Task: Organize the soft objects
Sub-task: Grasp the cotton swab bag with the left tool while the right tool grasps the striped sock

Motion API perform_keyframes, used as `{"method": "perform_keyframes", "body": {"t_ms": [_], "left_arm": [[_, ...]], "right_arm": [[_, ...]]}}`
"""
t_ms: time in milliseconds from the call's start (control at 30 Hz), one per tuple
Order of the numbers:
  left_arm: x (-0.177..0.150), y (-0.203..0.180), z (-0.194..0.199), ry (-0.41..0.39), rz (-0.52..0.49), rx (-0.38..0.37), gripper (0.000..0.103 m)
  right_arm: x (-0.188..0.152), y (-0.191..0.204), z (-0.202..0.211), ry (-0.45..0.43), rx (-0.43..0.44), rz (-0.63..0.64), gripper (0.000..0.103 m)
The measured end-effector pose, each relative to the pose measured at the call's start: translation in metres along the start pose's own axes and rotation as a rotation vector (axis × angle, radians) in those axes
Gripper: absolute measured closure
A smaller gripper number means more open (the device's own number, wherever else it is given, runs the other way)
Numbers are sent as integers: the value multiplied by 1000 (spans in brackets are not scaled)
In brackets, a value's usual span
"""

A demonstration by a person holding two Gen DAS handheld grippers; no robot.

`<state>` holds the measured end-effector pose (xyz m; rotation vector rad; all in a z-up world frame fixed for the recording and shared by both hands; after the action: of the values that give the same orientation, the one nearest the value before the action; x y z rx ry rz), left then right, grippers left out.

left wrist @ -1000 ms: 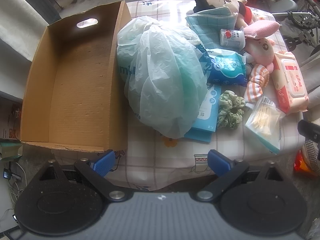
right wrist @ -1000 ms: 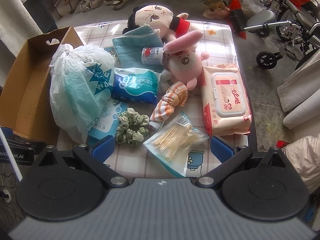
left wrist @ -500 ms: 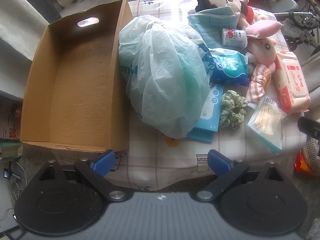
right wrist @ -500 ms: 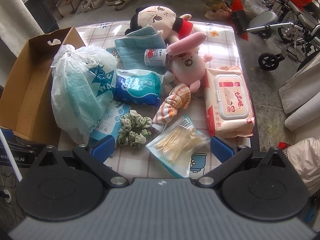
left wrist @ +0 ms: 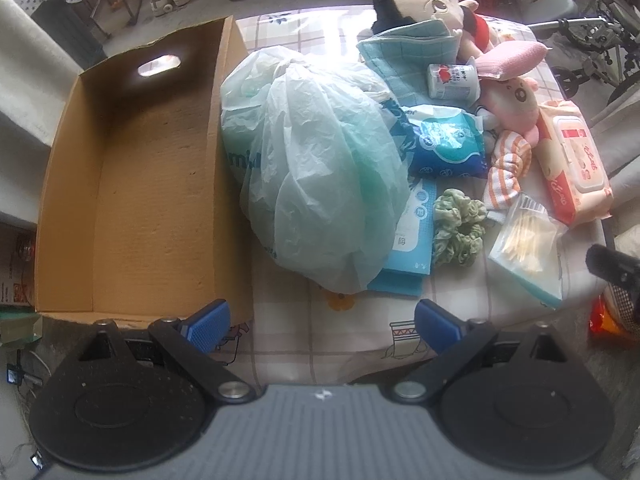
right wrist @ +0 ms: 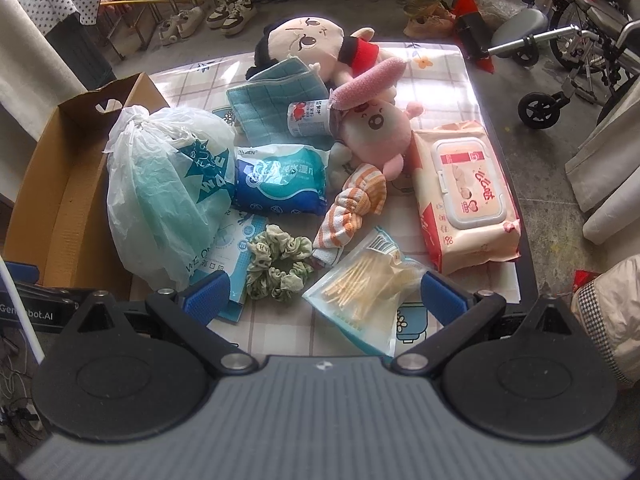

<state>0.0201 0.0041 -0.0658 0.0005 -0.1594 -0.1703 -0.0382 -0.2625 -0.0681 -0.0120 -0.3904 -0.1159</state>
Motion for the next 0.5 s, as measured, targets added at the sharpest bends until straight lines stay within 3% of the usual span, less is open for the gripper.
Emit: {"method": "perform_keyframes", "body": {"t_ms": [267,433,500], "left_arm": [[-5,-51,-14,-73,-161,-84,10],[-16,-105,-24,-120,-265,-150,24],[-19,-129,-31,-121,-301,-182,33]], "right_arm": [[-42,-58,-25,-52,58,-227,1],[-50,-101,-62,-74,189,-444,2],[-50,-112,-81,-65,239,-491,8]]}}
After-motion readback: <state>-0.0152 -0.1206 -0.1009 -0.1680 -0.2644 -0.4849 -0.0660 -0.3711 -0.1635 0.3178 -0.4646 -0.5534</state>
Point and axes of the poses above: each gripper's, at about its wrist camera, not at the fingertips, and z roughly against the way its jaws point, y to its left, x to its top, the point moved 6 cm from there along -z, roughly the way its jaws point, and after that the axes turned 14 degrees about z, right-handed, at the moved point
